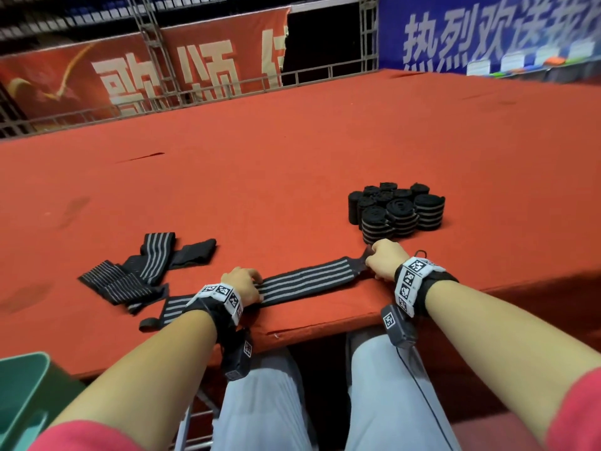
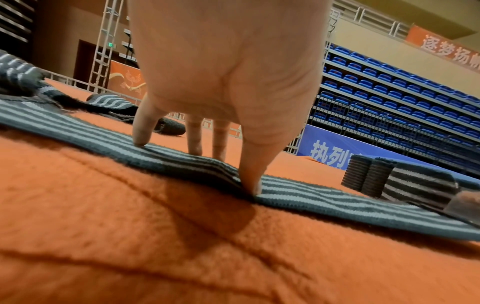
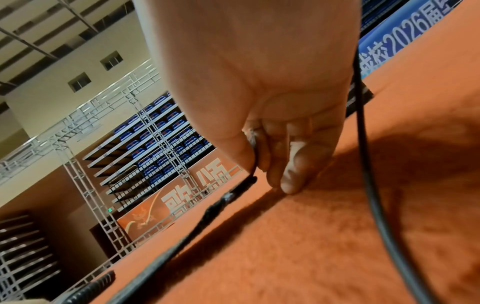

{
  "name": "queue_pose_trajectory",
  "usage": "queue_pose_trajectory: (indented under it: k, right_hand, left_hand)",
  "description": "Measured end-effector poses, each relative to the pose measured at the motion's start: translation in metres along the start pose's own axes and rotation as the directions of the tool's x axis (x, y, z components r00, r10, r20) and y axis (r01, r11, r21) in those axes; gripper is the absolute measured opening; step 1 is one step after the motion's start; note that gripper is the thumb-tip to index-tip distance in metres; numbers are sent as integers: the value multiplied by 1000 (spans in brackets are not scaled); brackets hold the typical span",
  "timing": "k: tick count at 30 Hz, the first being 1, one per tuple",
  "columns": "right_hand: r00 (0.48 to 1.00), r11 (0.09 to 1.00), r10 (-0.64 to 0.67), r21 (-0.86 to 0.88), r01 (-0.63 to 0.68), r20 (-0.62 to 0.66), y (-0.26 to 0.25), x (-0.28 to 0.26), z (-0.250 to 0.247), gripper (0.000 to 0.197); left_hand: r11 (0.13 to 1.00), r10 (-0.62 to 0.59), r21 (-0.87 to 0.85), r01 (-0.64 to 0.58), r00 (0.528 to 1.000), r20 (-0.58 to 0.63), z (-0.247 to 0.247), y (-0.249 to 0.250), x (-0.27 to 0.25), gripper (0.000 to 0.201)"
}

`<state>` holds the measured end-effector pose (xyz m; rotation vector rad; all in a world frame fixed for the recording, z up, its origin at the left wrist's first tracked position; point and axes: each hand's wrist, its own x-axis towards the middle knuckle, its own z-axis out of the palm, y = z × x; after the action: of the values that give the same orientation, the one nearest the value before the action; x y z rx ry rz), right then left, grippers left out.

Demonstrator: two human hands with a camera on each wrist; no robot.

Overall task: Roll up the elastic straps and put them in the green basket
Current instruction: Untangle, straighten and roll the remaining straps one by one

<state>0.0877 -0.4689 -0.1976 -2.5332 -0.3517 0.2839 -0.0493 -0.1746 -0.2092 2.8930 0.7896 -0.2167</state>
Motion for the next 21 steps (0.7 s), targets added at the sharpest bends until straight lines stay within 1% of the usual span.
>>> queue_pose_trajectory:
  k: [3, 5, 6, 10, 11, 18, 21]
  right_hand:
    - [999, 993, 14, -122, -10, 31, 2, 1, 6, 16]
    - [1000, 985, 4, -171, 1, 29, 4, 3, 10, 18]
    - [1000, 983, -7, -184, 10, 17, 5, 5, 10, 22]
    - [998, 971, -62, -234, 57, -16, 1, 5, 12, 45]
    - [997, 967, -74, -245, 66, -24, -1, 5, 13, 48]
    - [990, 973, -144, -185, 140, -6, -26, 5, 10, 44]
    - [984, 971, -179, -164, 175, -12, -44, 4, 5, 41]
  left_hand:
    - [1000, 6, -21, -6, 1000, -7, 2, -3, -2, 46]
    - [1000, 10, -17, -10, 1000, -10, 3, -4, -4, 47]
    - [1000, 10, -17, -10, 1000, -9, 3, -5, -4, 47]
    - [1000, 16, -16, -16, 1000, -11, 3, -5, -5, 45]
    - [1000, 15, -15, -15, 1000, -8, 3, -5, -5, 45]
    - [999, 21, -39, -20, 1000, 23, -4, -5, -9, 44]
    - [997, 29, -71, -28, 999, 18, -9, -6, -13, 40]
